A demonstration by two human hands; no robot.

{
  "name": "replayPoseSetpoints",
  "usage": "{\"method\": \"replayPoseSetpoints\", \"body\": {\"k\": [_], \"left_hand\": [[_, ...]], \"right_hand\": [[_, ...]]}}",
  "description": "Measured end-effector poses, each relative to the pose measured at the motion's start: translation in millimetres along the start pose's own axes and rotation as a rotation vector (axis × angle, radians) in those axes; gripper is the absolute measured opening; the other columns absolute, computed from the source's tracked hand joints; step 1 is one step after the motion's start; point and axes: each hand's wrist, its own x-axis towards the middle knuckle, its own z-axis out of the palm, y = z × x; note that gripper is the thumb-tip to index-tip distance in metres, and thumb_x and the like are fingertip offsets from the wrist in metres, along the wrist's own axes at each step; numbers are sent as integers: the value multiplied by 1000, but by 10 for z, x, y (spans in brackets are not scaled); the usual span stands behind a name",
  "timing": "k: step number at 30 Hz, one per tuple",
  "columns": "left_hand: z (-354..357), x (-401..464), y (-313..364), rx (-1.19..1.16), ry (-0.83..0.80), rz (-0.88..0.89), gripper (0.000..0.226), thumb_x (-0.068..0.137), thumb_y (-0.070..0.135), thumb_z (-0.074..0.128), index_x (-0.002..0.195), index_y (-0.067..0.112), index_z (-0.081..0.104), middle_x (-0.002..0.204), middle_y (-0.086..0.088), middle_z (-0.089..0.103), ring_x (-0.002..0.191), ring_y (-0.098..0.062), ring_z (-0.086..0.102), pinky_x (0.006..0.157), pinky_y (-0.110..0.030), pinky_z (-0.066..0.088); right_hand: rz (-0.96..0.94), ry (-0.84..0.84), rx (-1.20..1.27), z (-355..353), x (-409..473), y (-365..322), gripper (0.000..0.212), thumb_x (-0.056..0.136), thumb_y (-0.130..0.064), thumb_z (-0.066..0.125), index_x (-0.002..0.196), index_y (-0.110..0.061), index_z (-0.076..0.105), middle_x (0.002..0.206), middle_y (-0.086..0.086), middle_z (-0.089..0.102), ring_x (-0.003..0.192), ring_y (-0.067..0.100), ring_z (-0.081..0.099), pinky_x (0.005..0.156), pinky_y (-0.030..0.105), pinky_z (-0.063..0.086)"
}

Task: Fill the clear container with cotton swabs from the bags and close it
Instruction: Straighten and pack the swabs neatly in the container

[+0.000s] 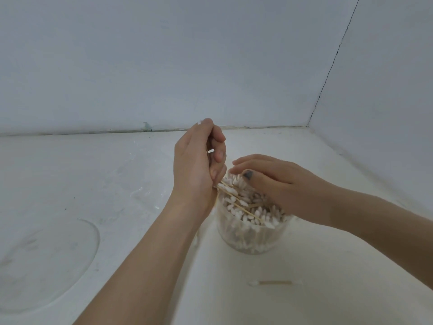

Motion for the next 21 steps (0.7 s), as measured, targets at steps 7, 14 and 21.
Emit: {"method": "replayPoseSetpoints", "body": {"k": [7, 14, 21], "left_hand": [[12, 6, -8, 1, 3, 2, 37, 104, 20, 44, 69, 13, 53, 53, -1, 40, 34, -10, 20, 33, -20, 18], [5, 13, -16, 2, -1, 7, 36, 104, 20, 44, 70, 13, 53, 54, -1, 41, 34, -10, 20, 34, -20, 17], [32, 0, -4, 29, -7, 15, 37, 105, 20, 44, 69, 13, 53, 54, -2, 42, 33, -10, 20, 34, -20, 17]], "right_hand": [[-11, -5, -84, 14, -48, 102, 36, 103, -41, 35, 129, -46, 60, 146, -31, 40, 135, -14, 32, 113, 17, 24], [-8, 133, -100, 39, -94, 182, 48, 98, -45, 31, 139, -38, 54, 137, -33, 49, 123, -18, 40, 97, -2, 26], [56, 72, 76, 100, -107, 202, 38, 102, -46, 35, 123, -43, 67, 136, -32, 47, 130, -11, 41, 111, 21, 30]]}}
